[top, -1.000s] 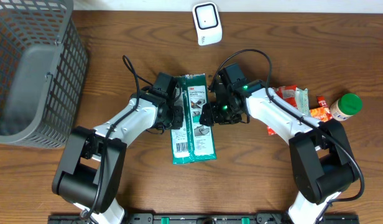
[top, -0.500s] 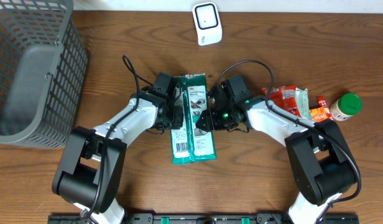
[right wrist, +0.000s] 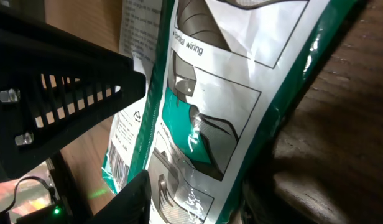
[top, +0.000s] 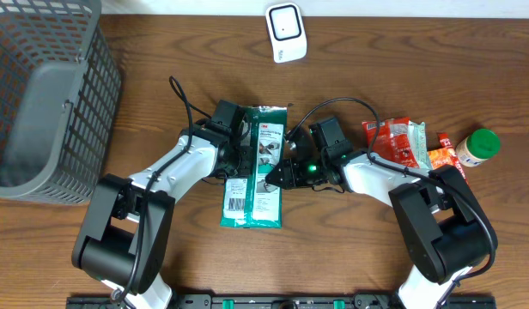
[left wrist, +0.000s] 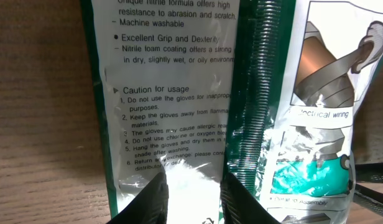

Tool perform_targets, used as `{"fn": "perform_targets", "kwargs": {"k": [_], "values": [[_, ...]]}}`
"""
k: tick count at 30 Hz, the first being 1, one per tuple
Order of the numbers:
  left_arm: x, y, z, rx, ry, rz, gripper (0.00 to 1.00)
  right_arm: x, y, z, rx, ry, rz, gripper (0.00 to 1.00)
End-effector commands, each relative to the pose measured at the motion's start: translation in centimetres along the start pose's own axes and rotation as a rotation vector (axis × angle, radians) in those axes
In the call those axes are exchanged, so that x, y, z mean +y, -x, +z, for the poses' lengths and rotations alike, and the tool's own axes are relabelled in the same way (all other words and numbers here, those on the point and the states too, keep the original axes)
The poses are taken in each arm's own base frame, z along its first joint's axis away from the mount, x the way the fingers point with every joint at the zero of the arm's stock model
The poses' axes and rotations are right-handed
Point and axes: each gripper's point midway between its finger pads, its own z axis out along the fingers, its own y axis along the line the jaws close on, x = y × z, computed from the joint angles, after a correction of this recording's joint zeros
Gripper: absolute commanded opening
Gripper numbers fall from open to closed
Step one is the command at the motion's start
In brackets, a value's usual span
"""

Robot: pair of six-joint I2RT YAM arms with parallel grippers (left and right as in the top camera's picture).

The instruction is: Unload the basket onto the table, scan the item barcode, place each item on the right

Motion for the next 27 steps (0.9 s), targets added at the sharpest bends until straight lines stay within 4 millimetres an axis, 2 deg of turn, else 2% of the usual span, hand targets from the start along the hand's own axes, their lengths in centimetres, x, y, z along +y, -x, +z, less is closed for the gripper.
{"fn": "perform_targets", "kwargs": {"k": [1,4,7,9,12,14,19,27], "values": [[0.5,-0.4,0.6,0.014,0.019,-0.006,0.27,-1.3,-1.4,0.8,0.029,-0.046,0.031,0.41],[0.2,0.8,-0.8,-0.024,0.008,0.001,0.24,-1.3,-1.4,0.8,0.027,-0.05,0.031,0.41],[0.4,2.7,-3.2,-0.103,0.018,-0.005,0.19,-1.3,-1.4,0.8,0.028,-0.05,0.031,0.42],[0.7,3.7,-4.7,-0.159,0.028,-0.013,0.1,-1.4,-1.5,0.8,0.03,-0.051,0.033,0.44],[1.8,4.2,-6.1,-0.2,0.061,-0.032,0.09,-1.4,-1.5,0.8,0.03,-0.051,0.034,0.45],[2.6,3.9,-6.1,-0.189,0.091,-0.046,0.09,-1.4,-1.5,0.8,0.03,-0.051,0.033,0.45],[4.8,2.0,-4.6,-0.134,0.184,-0.06,0.09,-1.8,-1.4,0.8,0.023,-0.074,0.035,0.46],[6.3,-0.1,-1.4,-0.035,0.226,-0.076,0.09,-1.8,-1.4,0.8,0.023,-0.072,0.036,0.45]]}}
